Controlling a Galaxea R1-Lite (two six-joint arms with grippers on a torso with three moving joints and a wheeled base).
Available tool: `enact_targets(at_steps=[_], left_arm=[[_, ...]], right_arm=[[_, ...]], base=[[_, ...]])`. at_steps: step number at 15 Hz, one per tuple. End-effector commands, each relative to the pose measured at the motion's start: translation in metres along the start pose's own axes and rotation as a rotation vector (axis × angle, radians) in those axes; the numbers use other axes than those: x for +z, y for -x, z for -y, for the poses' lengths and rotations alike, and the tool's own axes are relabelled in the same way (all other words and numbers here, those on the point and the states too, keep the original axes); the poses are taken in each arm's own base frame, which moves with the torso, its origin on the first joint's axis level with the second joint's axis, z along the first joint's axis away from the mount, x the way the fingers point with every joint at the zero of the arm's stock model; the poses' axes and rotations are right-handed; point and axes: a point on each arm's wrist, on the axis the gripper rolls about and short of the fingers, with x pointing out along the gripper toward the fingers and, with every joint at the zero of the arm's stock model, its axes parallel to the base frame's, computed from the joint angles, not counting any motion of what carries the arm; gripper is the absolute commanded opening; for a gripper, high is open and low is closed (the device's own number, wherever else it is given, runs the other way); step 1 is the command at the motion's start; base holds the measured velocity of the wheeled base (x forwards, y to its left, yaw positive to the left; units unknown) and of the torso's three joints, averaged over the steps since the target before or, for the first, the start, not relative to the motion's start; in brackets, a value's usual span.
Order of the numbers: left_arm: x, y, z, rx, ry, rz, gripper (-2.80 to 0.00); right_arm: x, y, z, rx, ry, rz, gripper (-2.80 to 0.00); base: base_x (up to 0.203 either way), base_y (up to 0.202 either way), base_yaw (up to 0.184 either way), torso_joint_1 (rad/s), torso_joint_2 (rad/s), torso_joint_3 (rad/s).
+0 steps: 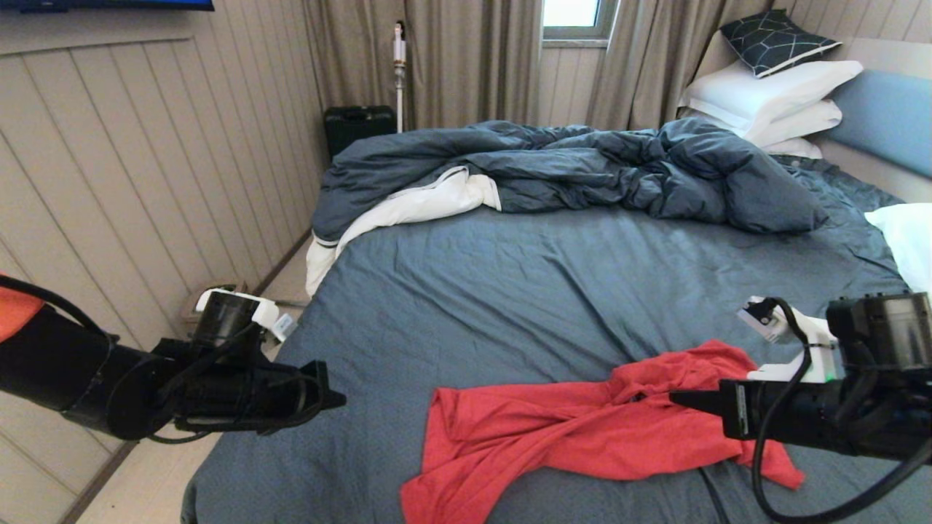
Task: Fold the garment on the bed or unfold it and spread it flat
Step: Unford the red T-shirt
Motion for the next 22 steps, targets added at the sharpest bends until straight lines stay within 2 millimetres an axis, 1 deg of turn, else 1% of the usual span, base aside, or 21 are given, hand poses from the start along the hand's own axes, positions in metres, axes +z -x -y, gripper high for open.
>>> enact_targets(at_steps=[1,2,3,7,8,11,13,15,17,18,19,20,22], left_arm=[[0.015,-0.014,0.010,-0.017,-0.012,0.001,-2.80],[0.023,-0.019,0.016,-0.018,-0.011,-0.009,-2.80],[0.026,-0.023,0.019,-0.006,-0.002,-0.034,-2.80],[0.026,-0.027,0.021,0.006,0.000,-0.046,-2.80],[0.028,-0.030,0.024,0.000,-0.008,-0.045,-2.80],[0.037,-0.046,0.044,-0.038,-0.023,-0.034,-2.80],[0.043,-0.052,0.051,-0.038,-0.020,-0.033,-2.80],[0.037,-0.049,0.051,-0.019,-0.021,-0.065,-2.80],[0.023,-0.045,0.050,0.008,-0.033,-0.086,-2.80],[0.017,-0.044,0.047,0.050,-0.050,-0.082,-2.80],[0.013,-0.045,0.044,0.096,-0.080,-0.068,-0.14],[0.011,-0.047,0.043,0.143,-0.105,-0.052,0.00],[0.001,-0.051,0.050,0.187,-0.145,-0.034,0.00]], right_arm=[[0.001,0.002,0.003,-0.009,-0.007,0.010,-2.80],[0.001,0.004,0.006,-0.019,-0.014,0.014,-2.80],[0.000,0.005,0.007,-0.026,-0.019,0.017,-2.80],[0.000,0.006,0.008,-0.001,-0.022,0.015,-2.80],[0.000,0.007,0.007,-0.001,-0.022,0.018,-2.80],[-0.004,0.014,0.004,-0.001,-0.020,0.031,-2.80],[-0.004,0.017,0.007,-0.012,-0.025,0.039,-2.80],[-0.004,0.019,0.006,-0.013,-0.025,0.046,-2.80],[-0.007,0.021,0.006,-0.007,-0.025,0.045,-2.80],[-0.007,0.023,0.005,-0.003,-0.024,0.050,-2.80],[-0.006,0.023,0.005,0.000,-0.024,0.051,-2.80],[-0.006,0.023,0.005,0.004,-0.022,0.054,-2.80],[-0.005,0.023,0.005,0.007,-0.021,0.056,-2.80]], base=[[0.000,0.000,0.000,0.000,0.00,0.000],[0.000,0.000,0.000,0.000,0.00,0.000],[0.000,0.000,0.000,0.000,0.00,0.000],[0.000,0.000,0.000,0.000,0.00,0.000],[0.000,0.000,0.000,0.000,0.00,0.000],[0.000,0.000,0.000,0.000,0.00,0.000],[0.000,0.000,0.000,0.000,0.00,0.000],[0.000,0.000,0.000,0.000,0.00,0.000],[0.000,0.000,0.000,0.000,0.00,0.000],[0.000,0.000,0.000,0.000,0.00,0.000],[0.000,0.000,0.000,0.000,0.00,0.000],[0.000,0.000,0.000,0.000,0.00,0.000],[0.000,0.000,0.000,0.000,0.00,0.000]])
